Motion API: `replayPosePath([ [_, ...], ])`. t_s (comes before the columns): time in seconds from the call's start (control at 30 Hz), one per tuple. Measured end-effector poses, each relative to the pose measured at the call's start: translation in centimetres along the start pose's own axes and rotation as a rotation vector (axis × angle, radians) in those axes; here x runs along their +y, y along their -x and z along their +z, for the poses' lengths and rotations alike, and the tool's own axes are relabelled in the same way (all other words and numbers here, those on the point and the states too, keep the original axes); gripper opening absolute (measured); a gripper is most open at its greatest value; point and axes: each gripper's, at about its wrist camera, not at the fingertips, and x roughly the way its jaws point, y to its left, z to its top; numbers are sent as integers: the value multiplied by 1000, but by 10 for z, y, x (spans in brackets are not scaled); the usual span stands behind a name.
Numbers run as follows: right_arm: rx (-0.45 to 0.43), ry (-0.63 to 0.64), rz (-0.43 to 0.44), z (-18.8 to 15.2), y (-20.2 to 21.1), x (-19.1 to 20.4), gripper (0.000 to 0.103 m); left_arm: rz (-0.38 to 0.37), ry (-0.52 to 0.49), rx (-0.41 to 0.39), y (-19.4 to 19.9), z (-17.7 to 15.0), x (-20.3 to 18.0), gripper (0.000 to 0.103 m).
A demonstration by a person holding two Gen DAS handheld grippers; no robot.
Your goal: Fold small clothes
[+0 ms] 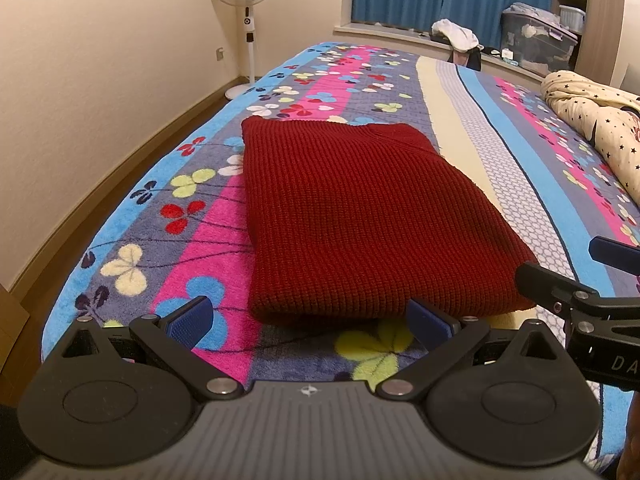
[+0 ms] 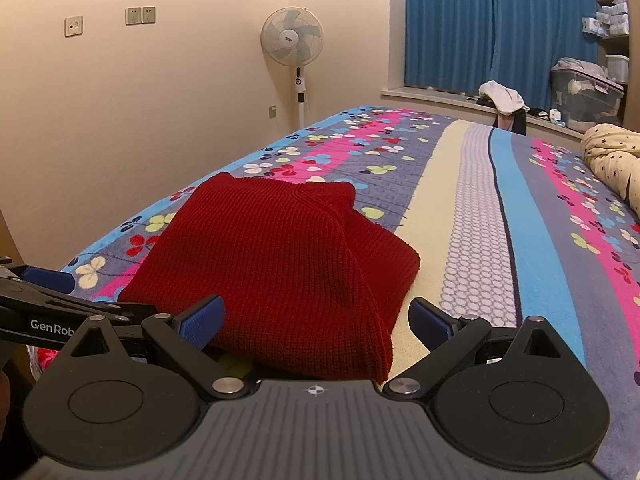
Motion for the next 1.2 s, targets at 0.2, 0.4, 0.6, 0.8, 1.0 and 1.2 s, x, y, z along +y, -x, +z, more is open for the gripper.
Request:
replayPosePath([
  [0.2,0,0,-1,0,0,0,98,-1,-4,-1,0,0,0,103],
  [0.4,-1,1,-1,0,0,1,98,-1,-4,-1,0,0,0,103],
  [0.6,0,1,-1,0,0,1,98,-3,-7,-2,0,0,0,103],
  [0.8,-1,1,-1,0,0,1,98,-3,-12,-7,1,0,-1,103],
  [1.0,-2,3,0,-1,0,1,98,-5,-18,-14,0,1,0,103],
  [1.2,-2,3,-1,-1,-1,1,98,-8,-22,-24,2,0,-1,103],
])
